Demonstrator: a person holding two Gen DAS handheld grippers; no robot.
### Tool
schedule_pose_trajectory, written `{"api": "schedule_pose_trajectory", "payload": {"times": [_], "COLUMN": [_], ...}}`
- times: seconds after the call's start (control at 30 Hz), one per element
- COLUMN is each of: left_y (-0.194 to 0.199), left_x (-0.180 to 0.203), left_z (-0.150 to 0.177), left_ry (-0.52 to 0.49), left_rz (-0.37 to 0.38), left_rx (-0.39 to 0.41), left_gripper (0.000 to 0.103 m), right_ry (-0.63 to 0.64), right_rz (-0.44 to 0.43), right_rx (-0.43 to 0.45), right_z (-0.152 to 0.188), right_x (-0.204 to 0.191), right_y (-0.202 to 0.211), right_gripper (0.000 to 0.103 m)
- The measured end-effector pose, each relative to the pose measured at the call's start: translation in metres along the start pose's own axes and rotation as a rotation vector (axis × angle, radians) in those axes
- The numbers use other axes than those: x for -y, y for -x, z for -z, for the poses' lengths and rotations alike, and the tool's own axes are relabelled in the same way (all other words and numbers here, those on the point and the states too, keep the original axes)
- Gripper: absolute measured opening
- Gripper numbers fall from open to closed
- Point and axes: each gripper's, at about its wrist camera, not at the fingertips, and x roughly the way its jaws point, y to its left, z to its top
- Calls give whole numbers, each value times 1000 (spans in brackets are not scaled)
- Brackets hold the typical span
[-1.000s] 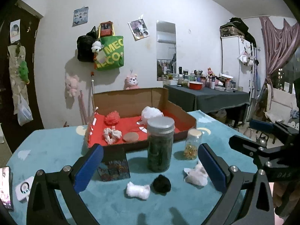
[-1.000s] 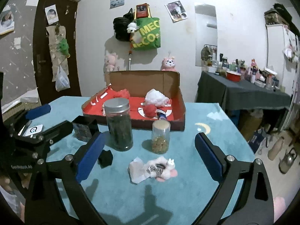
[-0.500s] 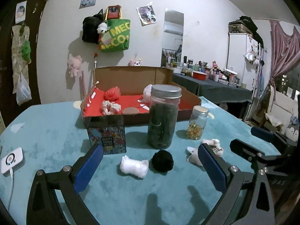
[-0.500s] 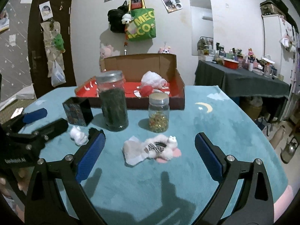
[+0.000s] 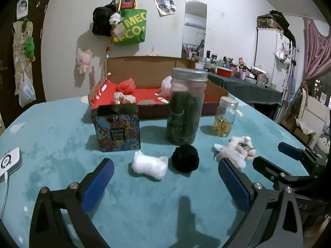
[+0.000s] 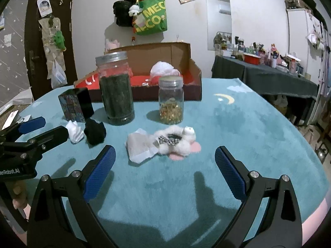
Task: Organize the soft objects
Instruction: 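Grasp the white cloth roll with the left tool while the right tool grasps the white tissue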
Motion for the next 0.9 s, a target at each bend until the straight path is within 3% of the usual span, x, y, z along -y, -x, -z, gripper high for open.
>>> {"api": "schedule_pose_trajectory", "payload": {"times": [0.3,0.9], "left_y": [-9,-47], "left_x": [-11,-35], "left_z": [1,-21], "left_ry": [36,-54], "left_rz": [-1,17], "left_rx": [-63,-250], "left_gripper": [103,99], "right_ry": [-2,101], "right_rz": [-19,-141], "right_rx": [-38,-213], "right_z": [2,-34], "right_x": [-3,-19], "right_y": [-6,-43], "right_gripper": [98,98]}}
